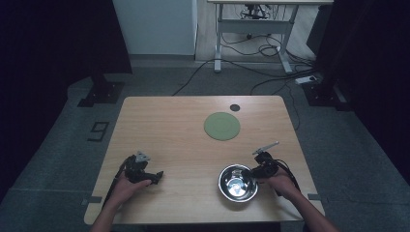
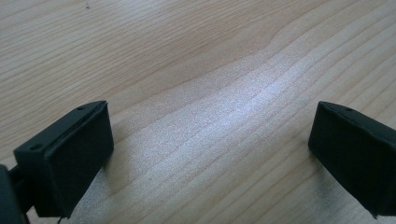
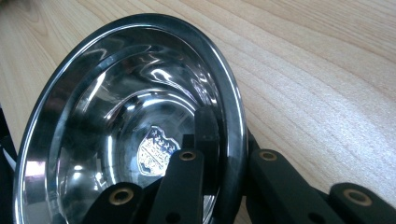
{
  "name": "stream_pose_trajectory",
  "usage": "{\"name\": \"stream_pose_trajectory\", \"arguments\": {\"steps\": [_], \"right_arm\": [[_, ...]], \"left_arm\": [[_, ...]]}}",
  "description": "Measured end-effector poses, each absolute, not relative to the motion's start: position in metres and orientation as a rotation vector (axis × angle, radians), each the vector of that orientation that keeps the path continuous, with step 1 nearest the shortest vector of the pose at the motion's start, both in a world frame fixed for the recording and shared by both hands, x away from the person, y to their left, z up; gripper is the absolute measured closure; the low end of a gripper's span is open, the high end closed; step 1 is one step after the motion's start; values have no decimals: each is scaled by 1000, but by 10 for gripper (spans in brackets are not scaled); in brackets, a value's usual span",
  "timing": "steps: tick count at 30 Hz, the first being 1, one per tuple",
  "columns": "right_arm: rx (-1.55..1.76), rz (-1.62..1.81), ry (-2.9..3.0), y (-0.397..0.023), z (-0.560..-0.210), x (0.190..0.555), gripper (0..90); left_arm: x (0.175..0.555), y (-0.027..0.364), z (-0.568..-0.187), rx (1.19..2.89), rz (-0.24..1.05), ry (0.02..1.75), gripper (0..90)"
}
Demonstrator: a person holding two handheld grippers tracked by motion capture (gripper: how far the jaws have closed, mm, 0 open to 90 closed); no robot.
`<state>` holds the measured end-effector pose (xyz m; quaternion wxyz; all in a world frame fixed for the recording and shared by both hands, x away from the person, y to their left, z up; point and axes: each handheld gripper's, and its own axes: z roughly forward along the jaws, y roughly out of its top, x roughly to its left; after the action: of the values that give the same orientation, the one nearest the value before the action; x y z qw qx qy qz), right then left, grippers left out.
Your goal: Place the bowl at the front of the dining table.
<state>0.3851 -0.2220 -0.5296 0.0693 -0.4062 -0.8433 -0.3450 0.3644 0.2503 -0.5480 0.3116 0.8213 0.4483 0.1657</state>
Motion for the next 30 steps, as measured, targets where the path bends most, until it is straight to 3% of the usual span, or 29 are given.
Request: {"name": "stream_pose_trajectory", "arguments": {"steps": [30], "right_arm": [[-1343,-1180,-2415,-237,-525,389,858]], "left_arm": [[364,250,-548,2169,436,1184,1]]}}
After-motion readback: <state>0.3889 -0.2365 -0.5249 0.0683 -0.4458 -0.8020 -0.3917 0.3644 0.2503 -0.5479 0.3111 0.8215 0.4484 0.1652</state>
